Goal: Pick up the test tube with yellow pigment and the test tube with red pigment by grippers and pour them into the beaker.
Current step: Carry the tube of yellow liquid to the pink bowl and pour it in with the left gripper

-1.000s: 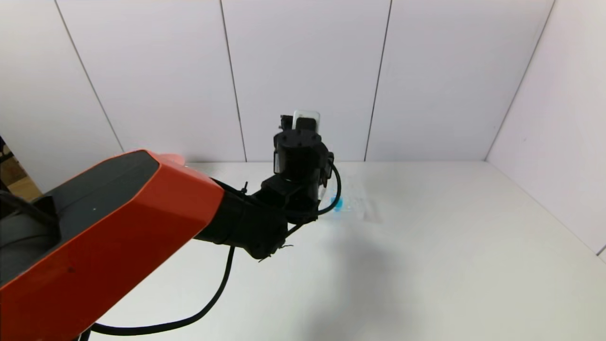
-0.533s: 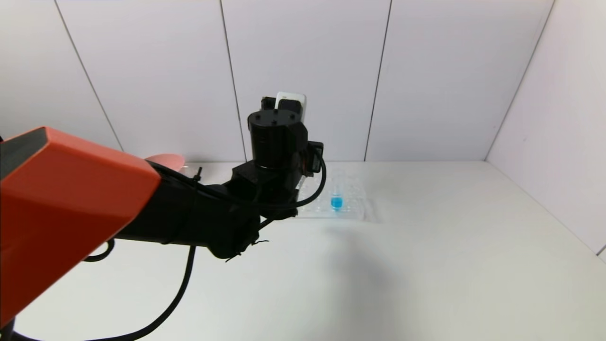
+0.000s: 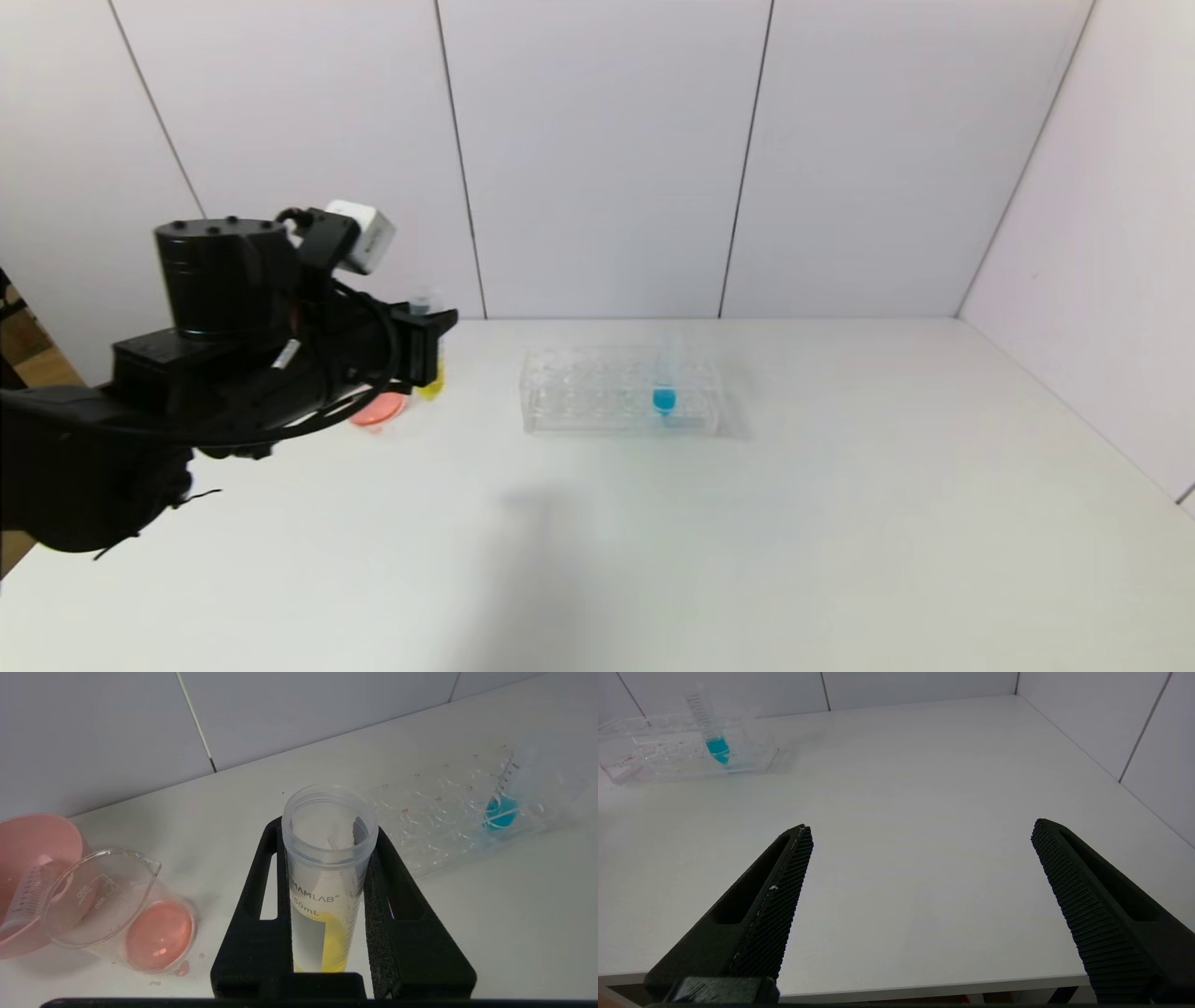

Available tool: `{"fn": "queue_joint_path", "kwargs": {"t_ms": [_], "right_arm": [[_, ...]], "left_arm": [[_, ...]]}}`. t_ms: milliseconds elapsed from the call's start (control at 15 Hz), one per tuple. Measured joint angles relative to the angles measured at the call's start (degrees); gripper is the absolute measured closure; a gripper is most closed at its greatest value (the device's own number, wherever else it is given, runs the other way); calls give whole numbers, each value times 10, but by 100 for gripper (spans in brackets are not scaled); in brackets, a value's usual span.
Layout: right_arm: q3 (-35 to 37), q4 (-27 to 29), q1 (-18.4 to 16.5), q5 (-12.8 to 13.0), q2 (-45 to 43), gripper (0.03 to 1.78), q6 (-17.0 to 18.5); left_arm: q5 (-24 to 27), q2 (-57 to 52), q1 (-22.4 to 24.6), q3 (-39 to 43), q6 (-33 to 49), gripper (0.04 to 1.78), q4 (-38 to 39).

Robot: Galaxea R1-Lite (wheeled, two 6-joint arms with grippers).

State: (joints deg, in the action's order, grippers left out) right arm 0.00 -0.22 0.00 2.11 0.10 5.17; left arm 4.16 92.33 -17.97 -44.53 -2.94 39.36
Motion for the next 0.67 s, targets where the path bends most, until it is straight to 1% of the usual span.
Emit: {"fn": "queue_joint_path", "kwargs": {"t_ms": [200,333,467,600,667], "right_arm": [[0,0,0,0,0,10,0],[0,0,0,0,0,10,0],[0,0,0,0,0,10,0],[0,0,0,0,0,10,0],[0,0,0,0,0,10,0]], "left_arm": [[125,-39,130,42,-2,137,-2],[205,-49,218,49,-12,137,-11],[283,-45,303,42,-46,137,-31],[334,-28,359,2,-79,137,-70],[344,-18,374,-25,-85,137,-94]]}}
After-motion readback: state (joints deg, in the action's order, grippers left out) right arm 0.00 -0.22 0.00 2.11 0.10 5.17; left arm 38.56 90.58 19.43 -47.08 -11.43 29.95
